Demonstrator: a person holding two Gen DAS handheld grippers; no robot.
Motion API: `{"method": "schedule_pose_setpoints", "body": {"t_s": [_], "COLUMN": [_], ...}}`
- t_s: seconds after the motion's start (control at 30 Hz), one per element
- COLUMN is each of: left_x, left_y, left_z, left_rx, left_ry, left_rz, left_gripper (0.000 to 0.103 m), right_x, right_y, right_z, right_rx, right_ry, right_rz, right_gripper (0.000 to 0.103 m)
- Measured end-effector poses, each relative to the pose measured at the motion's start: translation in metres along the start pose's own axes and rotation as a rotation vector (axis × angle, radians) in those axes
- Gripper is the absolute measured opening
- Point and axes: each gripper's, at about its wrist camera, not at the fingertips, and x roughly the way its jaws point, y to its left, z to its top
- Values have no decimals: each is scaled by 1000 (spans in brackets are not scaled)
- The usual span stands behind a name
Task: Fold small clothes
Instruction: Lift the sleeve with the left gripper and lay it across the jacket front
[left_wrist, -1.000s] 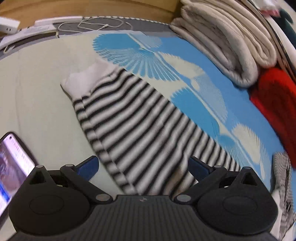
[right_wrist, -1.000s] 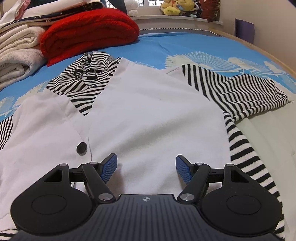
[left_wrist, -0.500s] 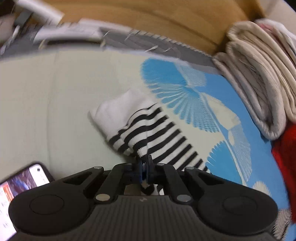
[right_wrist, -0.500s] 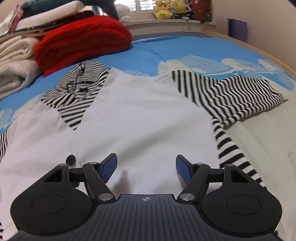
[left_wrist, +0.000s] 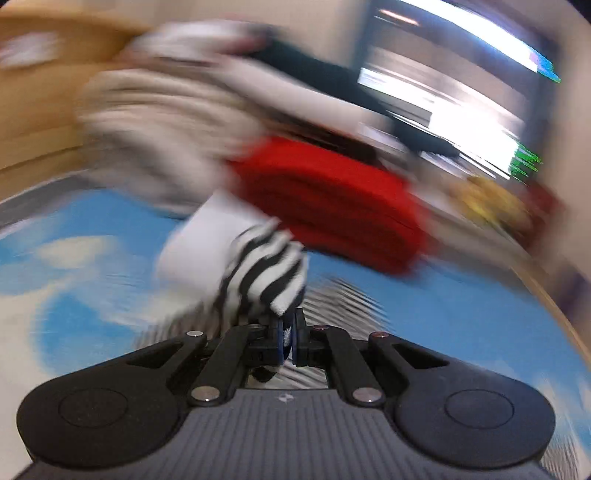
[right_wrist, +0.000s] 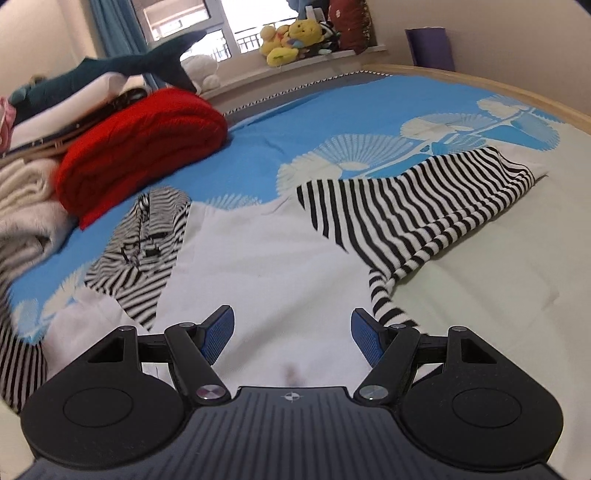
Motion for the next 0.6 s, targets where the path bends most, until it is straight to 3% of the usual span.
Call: {"method": "schedule_pose_setpoints", "body": {"t_s": [0.03,0.1,0.13,0.2,0.27,0.47,0.6], "left_x": [2,9,10,2,-11,-48,-53], "left_y": [-30,-73,-79,-71,-43,70,116], "left_z": [-18,-67,-85,-118,-132,-158,-165], "left_rx": [69,205,253,369,409,333,213], "left_ry": [44,159,183,174,182,277,288], "left_rz": [-52,-49,-17,52,99,370,419], "left_gripper": [22,98,103,102,103,103,103], "right_x": [-1,-2,-4,-7,-13,-18,-14], "right_y": [-2,-7,-10,-17,-24,-39,-40], "right_z": [2,6,9,14,18,18,11], "right_rx": [7,24,35,58,84,144,161], "right_ry": [3,9,10,13,5,24,56], "right_rz": [8,22,30,53,69,94,96], "right_gripper": [72,72,72,72,72,72,72]}}
